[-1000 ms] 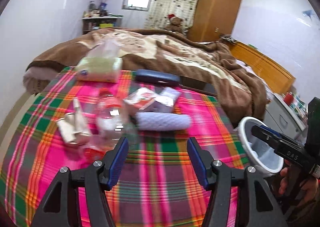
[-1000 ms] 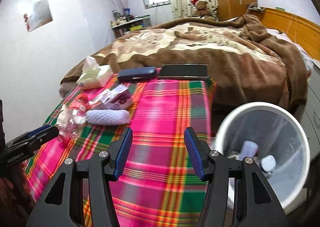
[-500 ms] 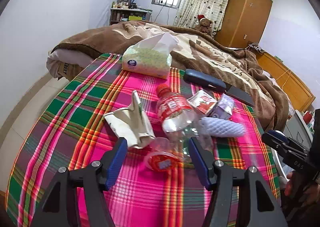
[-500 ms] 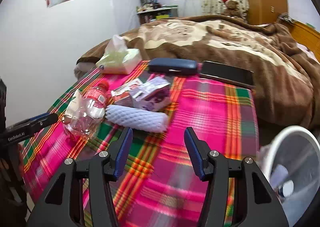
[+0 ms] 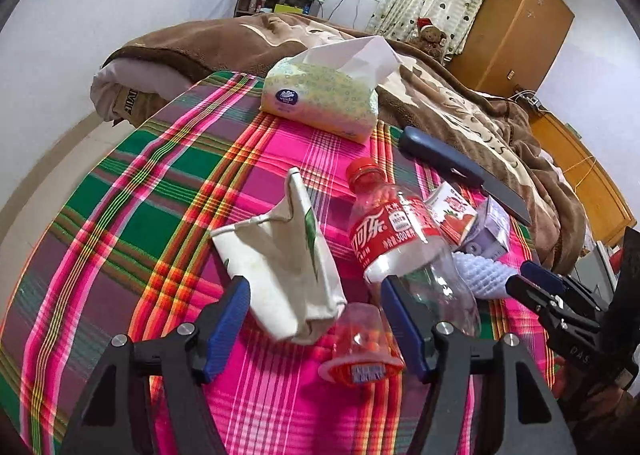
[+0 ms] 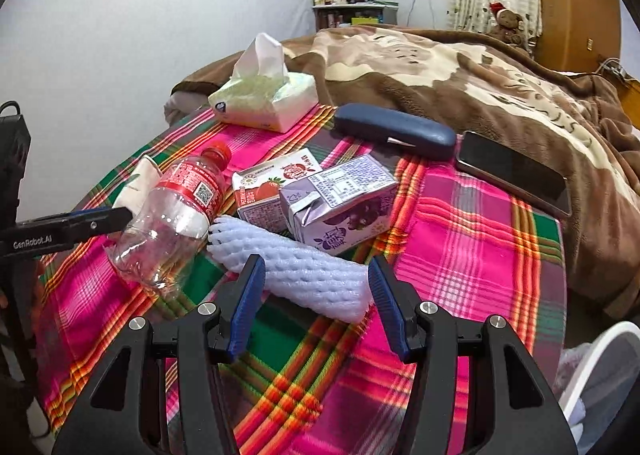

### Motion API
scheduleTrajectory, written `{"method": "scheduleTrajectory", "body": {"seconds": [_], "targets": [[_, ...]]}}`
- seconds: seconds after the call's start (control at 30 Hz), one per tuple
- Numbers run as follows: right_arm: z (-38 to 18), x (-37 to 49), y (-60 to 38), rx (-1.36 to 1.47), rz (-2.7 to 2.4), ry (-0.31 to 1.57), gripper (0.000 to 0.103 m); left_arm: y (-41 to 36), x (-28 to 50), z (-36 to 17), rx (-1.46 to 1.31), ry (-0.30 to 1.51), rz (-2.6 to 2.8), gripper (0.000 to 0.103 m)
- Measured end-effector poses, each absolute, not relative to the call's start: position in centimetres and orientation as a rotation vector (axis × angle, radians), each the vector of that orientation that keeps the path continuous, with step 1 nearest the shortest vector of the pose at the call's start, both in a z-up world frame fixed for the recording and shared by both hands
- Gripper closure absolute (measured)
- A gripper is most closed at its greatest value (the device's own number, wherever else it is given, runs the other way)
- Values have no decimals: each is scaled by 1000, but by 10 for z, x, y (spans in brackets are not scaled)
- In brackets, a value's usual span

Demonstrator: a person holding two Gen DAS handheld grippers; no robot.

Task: Collect trash
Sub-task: 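Grasp the white foam net sleeve with the right gripper while the left grasps the white paper bag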

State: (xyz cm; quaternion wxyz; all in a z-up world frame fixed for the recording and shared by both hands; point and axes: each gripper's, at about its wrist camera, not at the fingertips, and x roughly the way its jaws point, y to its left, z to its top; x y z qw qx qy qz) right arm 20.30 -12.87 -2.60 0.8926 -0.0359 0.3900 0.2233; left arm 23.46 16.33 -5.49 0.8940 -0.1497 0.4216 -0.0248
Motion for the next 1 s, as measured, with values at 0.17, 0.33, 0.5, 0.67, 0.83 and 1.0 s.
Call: {"method": "scheduleTrajectory", "body": {"seconds": [0.17, 0.33, 0.5, 0.67, 0.83, 1.0], "targets": [[-28, 205, -116, -141, 515, 813, 48, 165, 245, -62, -326, 896, -47, 36], [-26, 193, -104, -227, 601, 842, 48, 170, 249, -65, -312, 908, -24, 36], [-17, 181, -94, -329, 625, 802, 48, 171, 252, -70, -296, 931, -27, 36], [-22, 192, -83, -349, 626, 810, 48, 171, 253, -70, -303, 925, -37, 36], [-31, 198, -75, -391, 618, 822, 46, 172, 258, -71, -300, 929, -41, 36], [-35, 198, -74, -404, 595, 850, 46, 175, 259, -72, -331, 920, -36, 36]]}}
